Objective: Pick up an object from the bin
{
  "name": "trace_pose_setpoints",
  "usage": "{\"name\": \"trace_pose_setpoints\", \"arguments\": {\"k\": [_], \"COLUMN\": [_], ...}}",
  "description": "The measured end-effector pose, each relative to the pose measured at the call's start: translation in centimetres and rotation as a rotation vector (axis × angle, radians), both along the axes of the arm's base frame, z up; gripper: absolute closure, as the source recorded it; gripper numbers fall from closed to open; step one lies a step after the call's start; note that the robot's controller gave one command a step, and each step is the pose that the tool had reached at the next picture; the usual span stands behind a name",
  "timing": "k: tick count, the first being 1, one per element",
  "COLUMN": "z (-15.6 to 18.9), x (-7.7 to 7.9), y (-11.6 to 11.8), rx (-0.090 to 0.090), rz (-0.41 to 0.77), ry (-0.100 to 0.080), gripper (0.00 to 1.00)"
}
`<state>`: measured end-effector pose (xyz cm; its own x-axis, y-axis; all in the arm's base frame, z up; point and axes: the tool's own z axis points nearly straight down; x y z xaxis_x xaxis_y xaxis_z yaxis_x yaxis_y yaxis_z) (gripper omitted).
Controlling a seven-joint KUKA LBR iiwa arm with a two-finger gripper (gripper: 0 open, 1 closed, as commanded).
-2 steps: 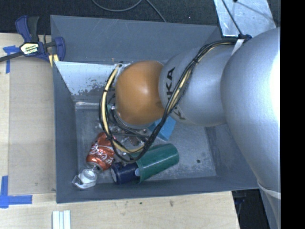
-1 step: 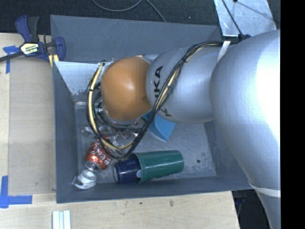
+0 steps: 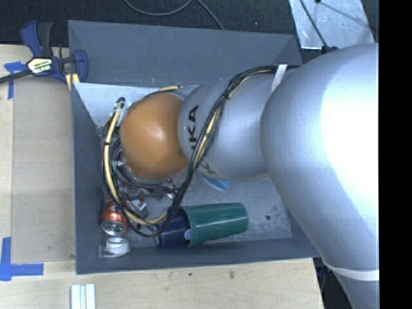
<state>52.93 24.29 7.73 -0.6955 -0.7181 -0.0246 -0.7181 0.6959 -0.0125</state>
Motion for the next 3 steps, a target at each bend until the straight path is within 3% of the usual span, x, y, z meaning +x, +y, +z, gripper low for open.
{"name": "trace_pose_setpoints", "arguments": {"k": [2, 3], "z": [0.4, 2.2], "x": [-0.1, -0.5], "y": [0.0, -0.1], "rx": [0.000, -0.003], "rz": [-0.001, -0.001], "ry": [0.003, 0.013], "gripper": [1.00, 1.00]}}
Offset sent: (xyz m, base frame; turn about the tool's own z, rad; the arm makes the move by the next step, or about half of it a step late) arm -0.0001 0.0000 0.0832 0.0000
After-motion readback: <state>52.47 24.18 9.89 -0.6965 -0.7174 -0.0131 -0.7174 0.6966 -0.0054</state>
